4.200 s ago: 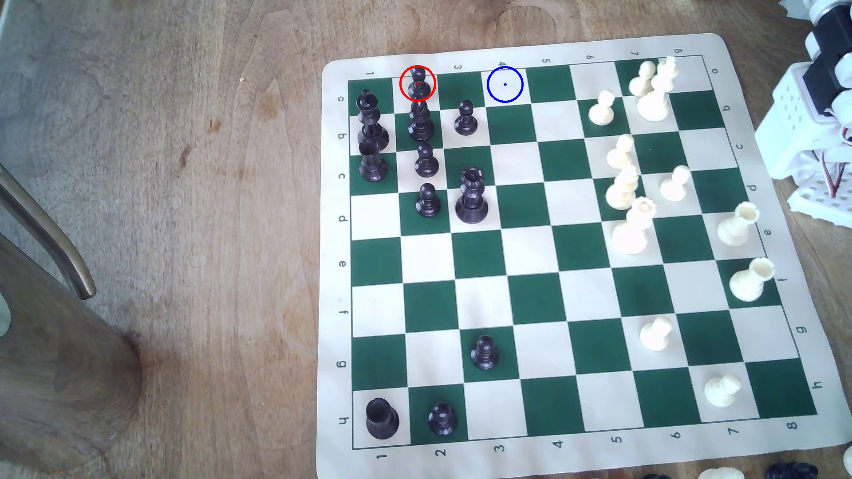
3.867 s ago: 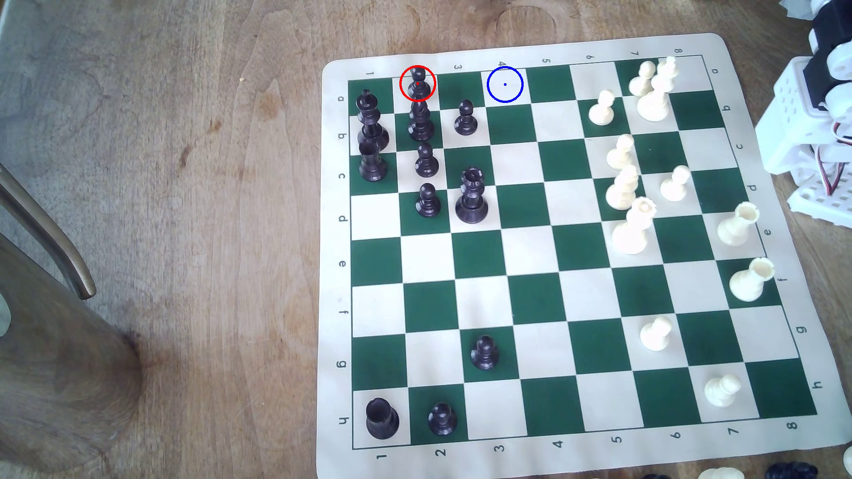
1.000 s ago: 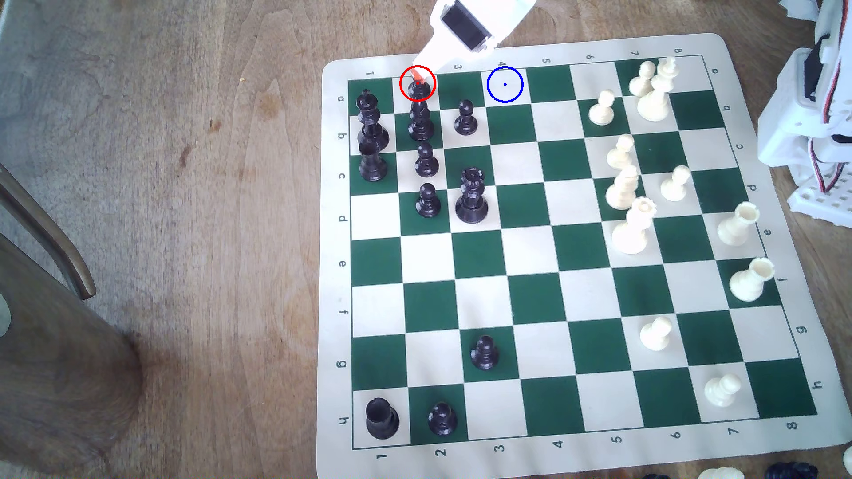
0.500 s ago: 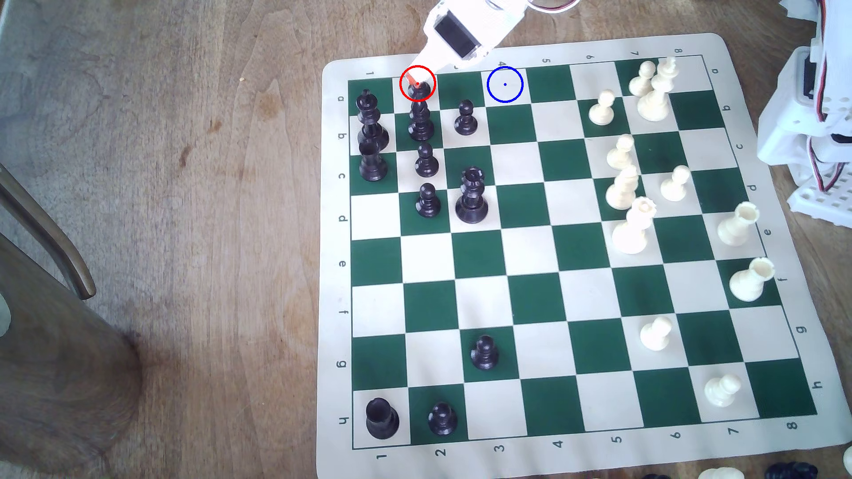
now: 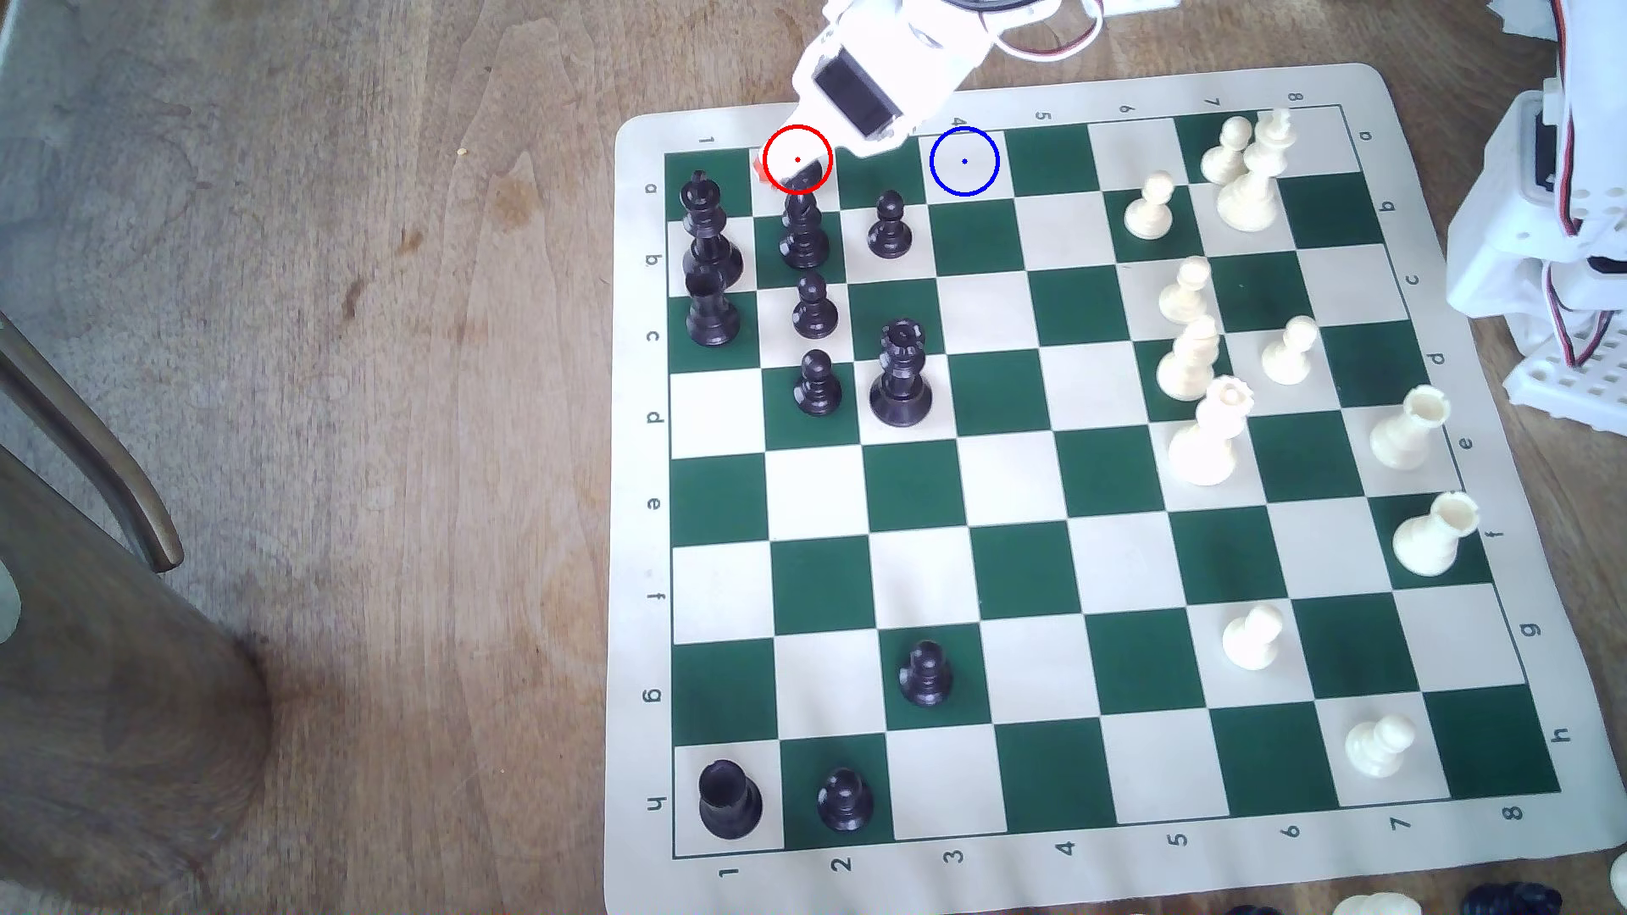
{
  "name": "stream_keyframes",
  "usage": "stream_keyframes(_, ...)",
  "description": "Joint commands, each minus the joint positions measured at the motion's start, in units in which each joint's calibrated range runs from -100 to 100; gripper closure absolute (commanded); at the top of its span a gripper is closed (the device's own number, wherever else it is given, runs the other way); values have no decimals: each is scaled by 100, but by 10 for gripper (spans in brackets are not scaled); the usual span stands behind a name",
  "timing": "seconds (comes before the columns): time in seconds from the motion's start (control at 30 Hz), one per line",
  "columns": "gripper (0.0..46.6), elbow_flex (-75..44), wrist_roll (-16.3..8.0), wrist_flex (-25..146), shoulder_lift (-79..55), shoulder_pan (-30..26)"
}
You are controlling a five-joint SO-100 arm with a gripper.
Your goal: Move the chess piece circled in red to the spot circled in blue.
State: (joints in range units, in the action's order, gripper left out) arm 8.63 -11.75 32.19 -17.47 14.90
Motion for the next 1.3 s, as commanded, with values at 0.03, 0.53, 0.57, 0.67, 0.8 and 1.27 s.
stream_keyframes(0.03, 321, -47, 34, -230, 92, 24)
stream_keyframes(0.53, 389, -47, 98, -263, 58, 47)
stream_keyframes(0.57, 396, -47, 112, -263, 49, 47)
stream_keyframes(0.67, 421, -47, 137, -303, 15, 24)
stream_keyframes(0.8, 448, -56, 147, -328, -27, 0)
stream_keyframes(1.27, 464, -428, 137, 851, 966, 352)
